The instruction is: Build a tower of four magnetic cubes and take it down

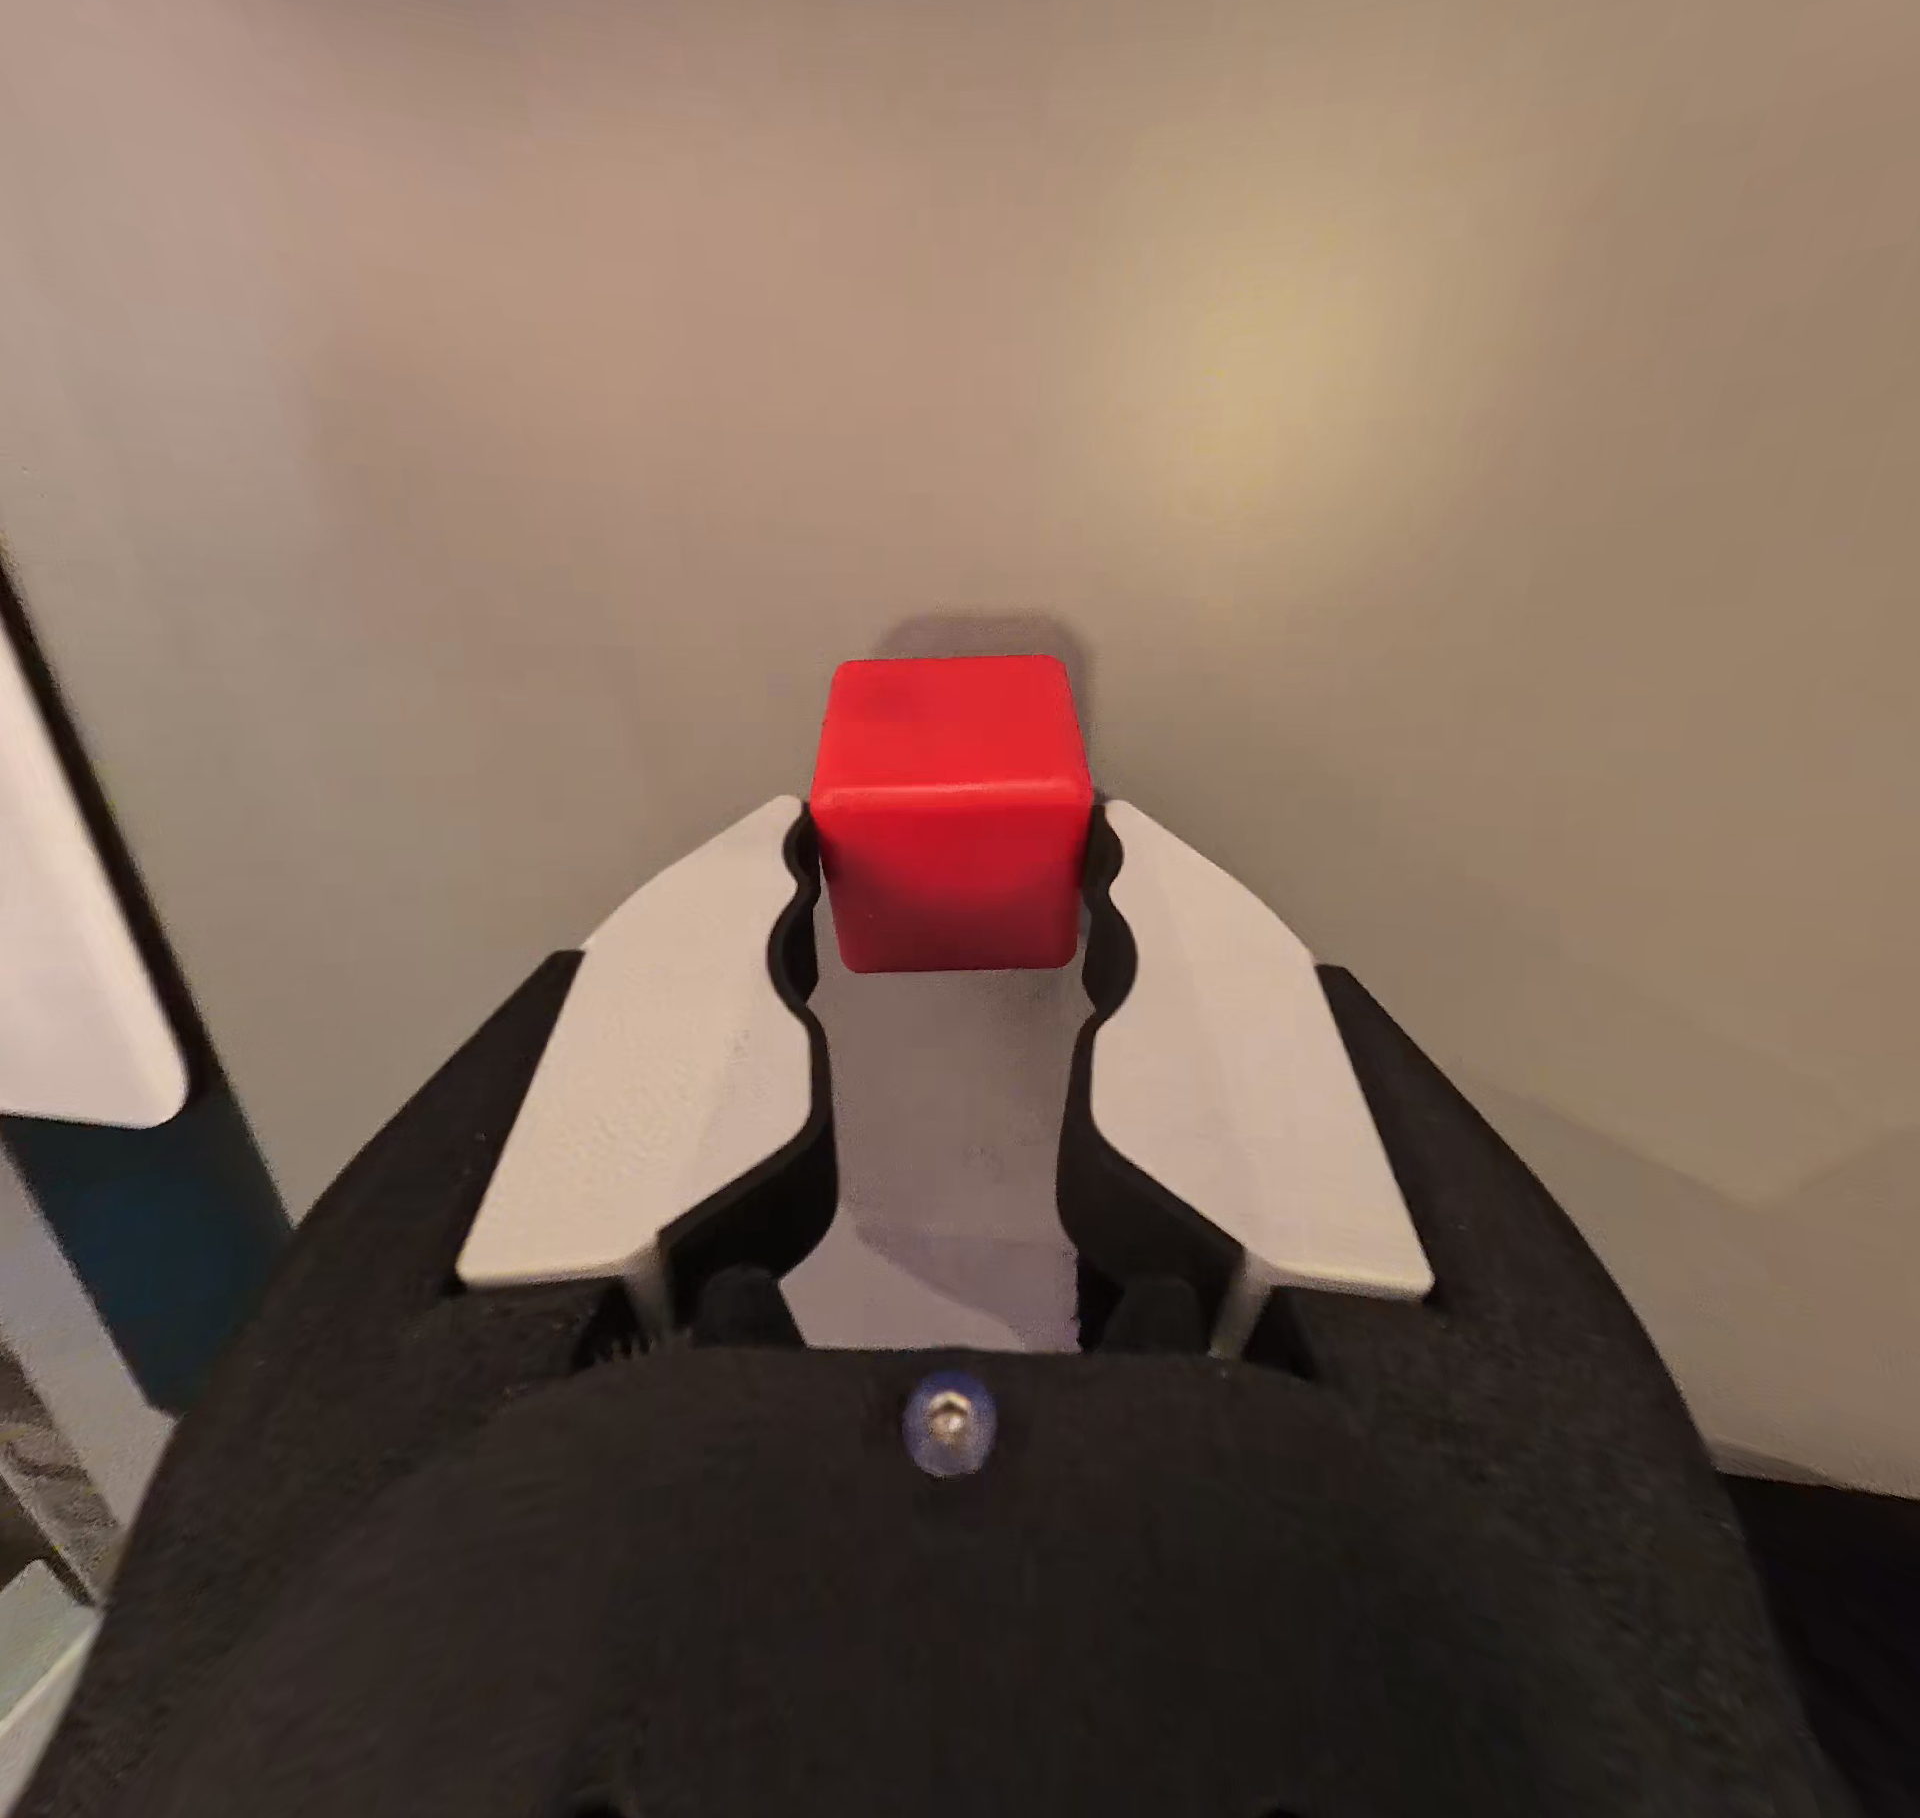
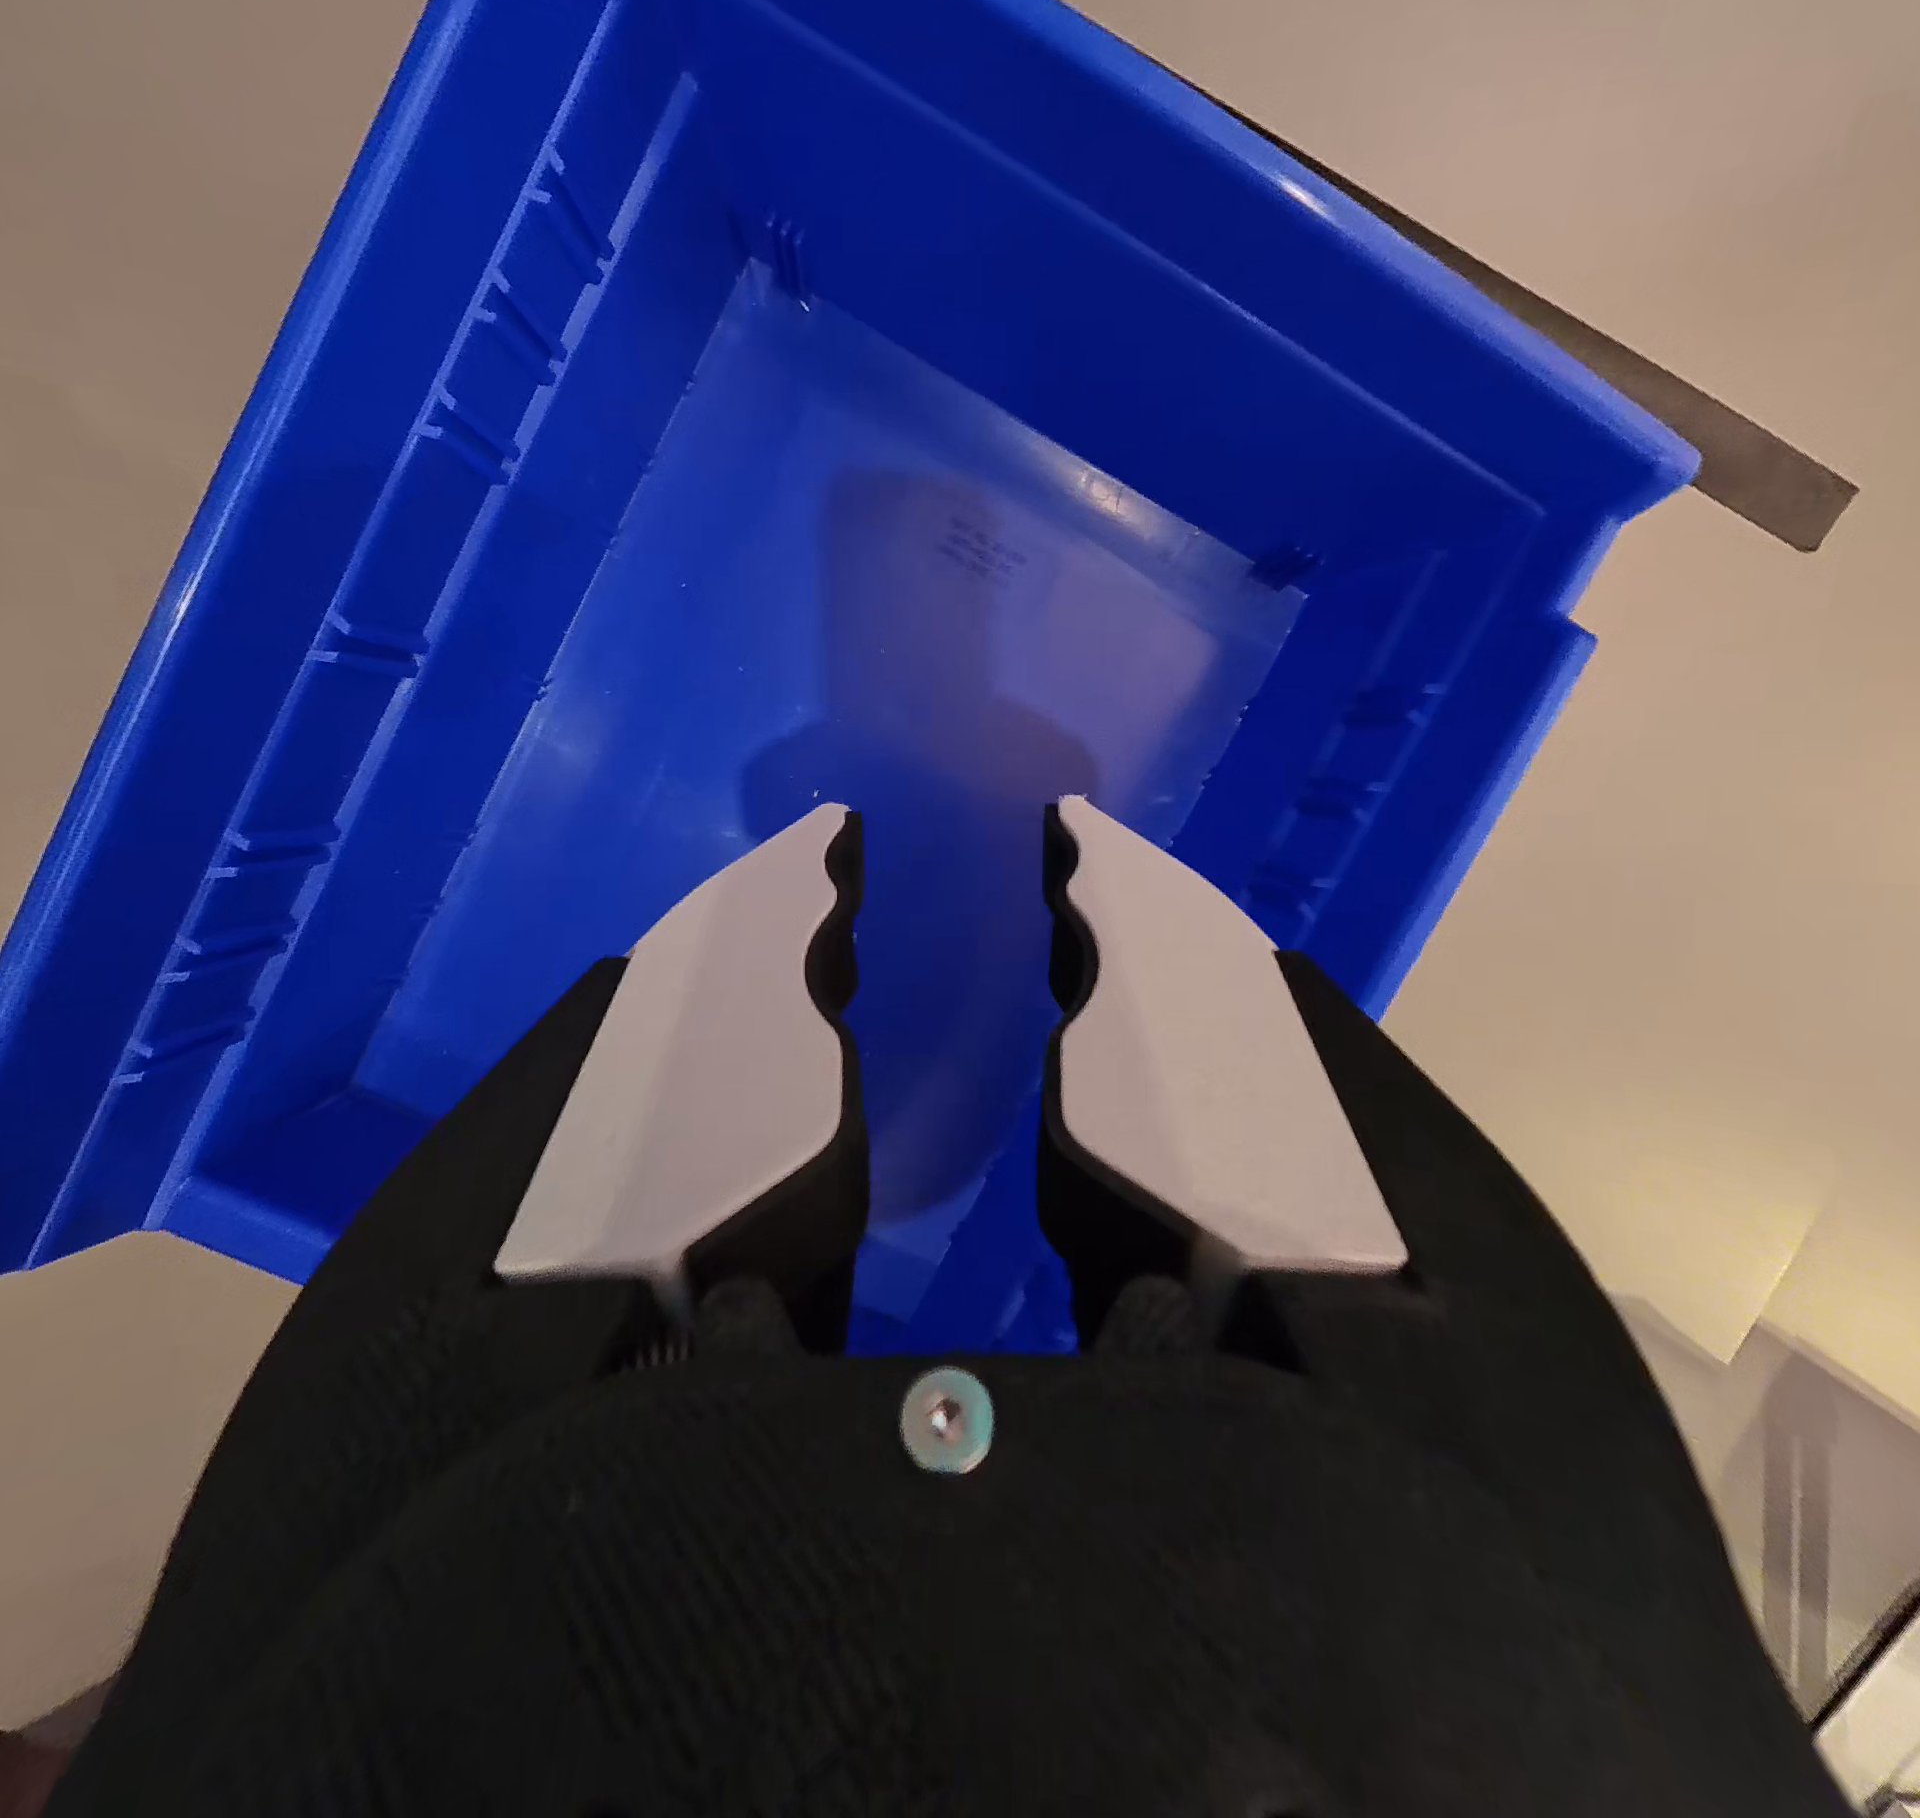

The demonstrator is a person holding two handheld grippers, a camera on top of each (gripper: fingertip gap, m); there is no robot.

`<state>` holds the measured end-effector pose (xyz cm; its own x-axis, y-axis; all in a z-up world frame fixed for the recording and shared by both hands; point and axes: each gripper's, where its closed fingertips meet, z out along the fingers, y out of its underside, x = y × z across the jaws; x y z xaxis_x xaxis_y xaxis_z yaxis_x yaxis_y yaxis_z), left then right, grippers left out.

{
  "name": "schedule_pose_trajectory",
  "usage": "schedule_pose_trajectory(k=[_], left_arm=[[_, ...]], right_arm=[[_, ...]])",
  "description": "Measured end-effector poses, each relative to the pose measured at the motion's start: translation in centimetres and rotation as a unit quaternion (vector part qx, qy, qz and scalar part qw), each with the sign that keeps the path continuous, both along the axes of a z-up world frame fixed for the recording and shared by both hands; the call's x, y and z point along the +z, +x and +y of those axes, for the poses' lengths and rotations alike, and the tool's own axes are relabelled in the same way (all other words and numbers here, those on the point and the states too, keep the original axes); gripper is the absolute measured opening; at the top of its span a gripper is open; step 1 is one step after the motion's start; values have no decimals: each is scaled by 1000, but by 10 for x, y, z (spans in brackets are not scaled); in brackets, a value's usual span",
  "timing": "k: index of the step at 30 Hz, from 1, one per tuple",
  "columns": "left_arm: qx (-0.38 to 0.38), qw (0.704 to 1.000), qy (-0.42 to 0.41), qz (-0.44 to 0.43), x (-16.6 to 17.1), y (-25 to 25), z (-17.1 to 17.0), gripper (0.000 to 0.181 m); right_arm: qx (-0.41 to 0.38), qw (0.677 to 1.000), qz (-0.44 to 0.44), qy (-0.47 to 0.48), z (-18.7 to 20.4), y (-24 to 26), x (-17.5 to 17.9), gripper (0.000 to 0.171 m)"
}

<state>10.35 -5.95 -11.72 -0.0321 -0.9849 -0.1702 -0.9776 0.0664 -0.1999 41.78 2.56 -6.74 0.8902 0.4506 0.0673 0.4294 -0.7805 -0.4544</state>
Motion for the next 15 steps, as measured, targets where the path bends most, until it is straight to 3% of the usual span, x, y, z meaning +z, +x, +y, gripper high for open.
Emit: schedule_pose_trajectory(k=[7,13,15], left_arm=[[-1,996,-16,85,-21,-11,14,49],[1,996,-28,84,-23,-2,16,49],[4,998,-13,67,-20,2,22,65]], right_arm=[[-6,1000,12,-8,0,5,-2,36],[5,1000,16,-18,1,0,-6,36],[8,1000,15,-26,-1,0,-10,36]])
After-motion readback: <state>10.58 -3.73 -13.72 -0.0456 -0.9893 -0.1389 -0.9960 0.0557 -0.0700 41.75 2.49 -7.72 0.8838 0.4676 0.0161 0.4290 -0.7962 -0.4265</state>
